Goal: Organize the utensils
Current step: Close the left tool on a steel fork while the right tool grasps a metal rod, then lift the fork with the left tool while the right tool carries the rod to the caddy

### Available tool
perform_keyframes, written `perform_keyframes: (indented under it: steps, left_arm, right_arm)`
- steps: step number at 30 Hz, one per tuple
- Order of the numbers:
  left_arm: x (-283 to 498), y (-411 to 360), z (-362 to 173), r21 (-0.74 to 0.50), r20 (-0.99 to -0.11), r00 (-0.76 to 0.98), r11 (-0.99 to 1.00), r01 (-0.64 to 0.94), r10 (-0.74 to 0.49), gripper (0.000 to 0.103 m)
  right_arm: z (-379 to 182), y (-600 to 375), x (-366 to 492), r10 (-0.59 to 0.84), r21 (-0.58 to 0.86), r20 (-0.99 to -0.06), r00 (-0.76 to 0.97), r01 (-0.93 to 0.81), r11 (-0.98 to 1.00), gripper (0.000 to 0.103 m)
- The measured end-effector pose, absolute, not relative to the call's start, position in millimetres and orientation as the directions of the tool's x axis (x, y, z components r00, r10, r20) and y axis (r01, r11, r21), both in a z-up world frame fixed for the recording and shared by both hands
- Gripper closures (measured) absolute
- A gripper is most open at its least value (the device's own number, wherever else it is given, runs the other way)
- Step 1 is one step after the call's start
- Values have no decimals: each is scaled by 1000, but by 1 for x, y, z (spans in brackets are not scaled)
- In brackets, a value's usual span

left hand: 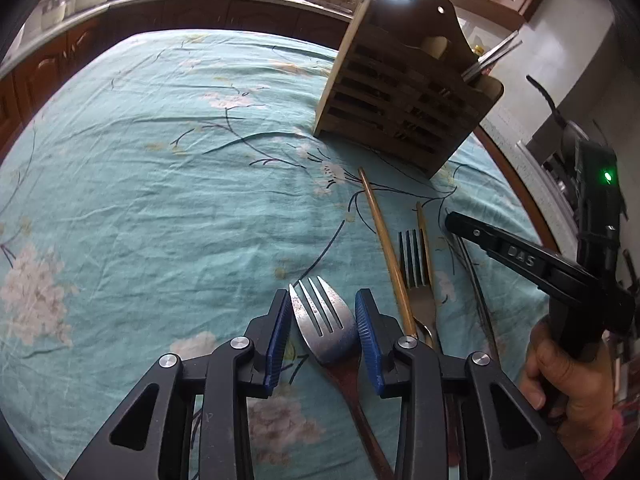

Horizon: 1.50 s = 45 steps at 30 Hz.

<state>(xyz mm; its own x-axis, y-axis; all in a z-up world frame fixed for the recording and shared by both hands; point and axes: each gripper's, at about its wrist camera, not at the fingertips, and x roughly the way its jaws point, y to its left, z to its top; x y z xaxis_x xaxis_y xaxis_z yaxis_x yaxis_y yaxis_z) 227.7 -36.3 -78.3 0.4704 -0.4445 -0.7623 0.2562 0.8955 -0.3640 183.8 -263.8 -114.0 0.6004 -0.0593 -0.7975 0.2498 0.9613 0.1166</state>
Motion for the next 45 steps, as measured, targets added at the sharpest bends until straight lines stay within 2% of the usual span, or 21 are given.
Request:
perform_keyframes:
  steps: [5,15,29,45]
  left_arm:
    - [218,-27,-67,-366,-741,497,893,263,-451,72]
    - [183,-7,-27,-363,-679,567,885,291,-466,74]
    - [120,25,27,-356,-573,657,871,338,-490,77]
    - [91,40,53,-335,-503,715,872,356,-485,78]
  right_arm:
    - [-98,-266,168,1,205,-764,645,241,949,99]
    - [-50,-261,135,43,279,-677,734,202,939,99]
    - [1,-245,107,51,295,-570,820,146,944,99]
    - [32,-236,84,45,288,-497,867,116,951,99]
